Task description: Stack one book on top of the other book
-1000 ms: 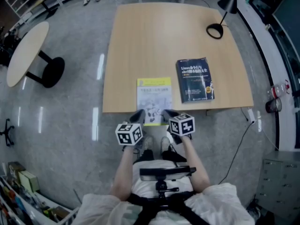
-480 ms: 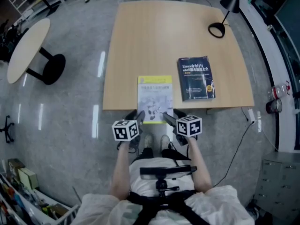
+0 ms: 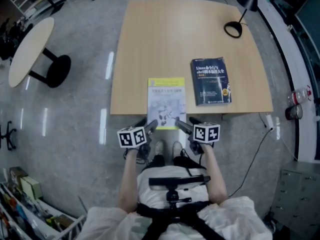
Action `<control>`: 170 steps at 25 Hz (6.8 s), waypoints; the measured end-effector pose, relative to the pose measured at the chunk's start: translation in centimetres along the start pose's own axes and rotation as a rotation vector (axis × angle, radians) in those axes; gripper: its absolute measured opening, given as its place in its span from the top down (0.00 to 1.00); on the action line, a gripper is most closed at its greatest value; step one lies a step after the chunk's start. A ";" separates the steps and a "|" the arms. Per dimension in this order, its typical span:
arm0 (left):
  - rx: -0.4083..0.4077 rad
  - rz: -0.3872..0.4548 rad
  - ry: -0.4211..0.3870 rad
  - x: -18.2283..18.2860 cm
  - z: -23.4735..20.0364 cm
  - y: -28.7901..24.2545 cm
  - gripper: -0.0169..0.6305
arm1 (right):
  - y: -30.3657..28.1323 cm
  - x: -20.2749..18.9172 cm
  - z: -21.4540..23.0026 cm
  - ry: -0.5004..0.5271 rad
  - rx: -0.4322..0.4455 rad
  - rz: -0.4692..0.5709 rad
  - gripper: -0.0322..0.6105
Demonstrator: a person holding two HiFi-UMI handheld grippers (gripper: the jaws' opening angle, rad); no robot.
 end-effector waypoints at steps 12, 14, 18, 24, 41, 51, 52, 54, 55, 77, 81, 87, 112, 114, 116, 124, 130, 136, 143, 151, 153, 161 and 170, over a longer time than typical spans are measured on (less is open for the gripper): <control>-0.052 -0.107 0.044 0.4 -0.1 -3.1 0.50 | -2.3 -0.2 0.1 -0.050 0.062 -0.065 0.39; -0.061 -0.138 0.033 0.5 -0.2 -3.6 0.50 | -2.9 -0.2 0.3 -0.068 0.072 -0.081 0.39; -0.098 -0.192 0.059 0.2 -0.3 -4.6 0.50 | -3.8 -0.2 0.7 -0.105 0.101 -0.112 0.39; -0.158 -0.218 0.066 0.2 -0.5 -5.2 0.50 | -4.8 0.0 0.4 -0.107 0.136 -0.136 0.39; -0.130 -0.212 0.038 0.6 0.3 -4.8 0.59 | -5.7 0.1 -1.6 -0.121 0.186 -0.170 0.52; -0.075 -0.168 -0.158 1.2 2.1 -3.8 0.73 | -4.3 0.8 -3.3 0.054 0.122 -0.115 0.72; -0.071 -0.161 -0.175 1.2 2.4 -3.7 0.74 | -4.1 0.8 -3.4 0.063 0.120 -0.110 0.73; -0.074 -0.141 -0.197 1.6 3.0 -3.4 0.74 | -3.7 1.0 -3.6 0.074 0.125 -0.093 0.73; -0.078 -0.131 -0.207 2.0 3.3 -3.2 0.74 | -3.4 1.3 -3.8 0.076 0.129 -0.080 0.73; -0.093 0.053 -0.355 8.0 16.7 -9.5 0.74 | 6.6 11.8 3.0 0.280 0.124 0.096 0.73; -0.073 0.053 -0.319 6.8 20.3 -13.6 0.74 | 9.1 13.0 7.9 0.315 0.117 0.048 0.72; -0.032 0.018 -0.304 6.2 23.6 -17.6 0.74 | 10.8 14.1 12.5 0.336 0.108 -0.007 0.72; 0.016 -0.053 -0.222 6.6 21.7 -21.2 0.74 | 8.2 14.6 15.0 0.375 -0.064 -0.005 0.58; 0.015 -0.051 -0.220 6.7 21.7 -21.2 0.74 | 8.3 14.6 15.0 0.366 -0.070 0.002 0.56; 0.012 -0.048 -0.217 6.8 21.7 -21.2 0.74 | 8.3 14.7 14.9 0.348 -0.053 0.006 0.53; 0.019 -0.046 -0.225 6.5 21.7 -21.3 0.74 | 9.3 14.7 15.8 0.294 -0.106 0.029 0.44; 0.019 -0.038 -0.227 6.9 21.5 -21.1 0.74 | 11.6 17.2 16.8 0.244 -0.154 0.130 0.44; 0.021 -0.036 -0.226 6.7 21.5 -21.2 0.74 | 11.4 18.1 13.8 0.151 0.023 0.175 0.74; 0.024 -0.033 -0.227 6.5 21.8 -21.6 0.74 | 8.7 15.3 12.0 0.298 -0.117 0.017 0.95; 0.034 -0.011 -0.247 6.6 21.6 -21.3 0.74 | 7.0 14.8 11.8 0.330 -0.185 -0.056 0.95; 0.041 -0.013 -0.250 6.6 21.6 -21.2 0.74 | 7.0 14.8 11.7 0.318 -0.174 -0.060 0.95; 0.092 0.039 -0.273 6.4 21.8 -21.1 0.68 | 7.6 14.8 12.2 0.283 -0.146 -0.055 0.95; 0.293 0.076 -0.323 7.3 20.3 -19.5 0.54 | 7.6 14.7 12.4 0.273 -0.140 -0.056 0.95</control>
Point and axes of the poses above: the fingertips, and each gripper's own axes: y backward along the fingers, z to its right, x out of its top, the point moved 8 cm from there along y, backward along the fingers
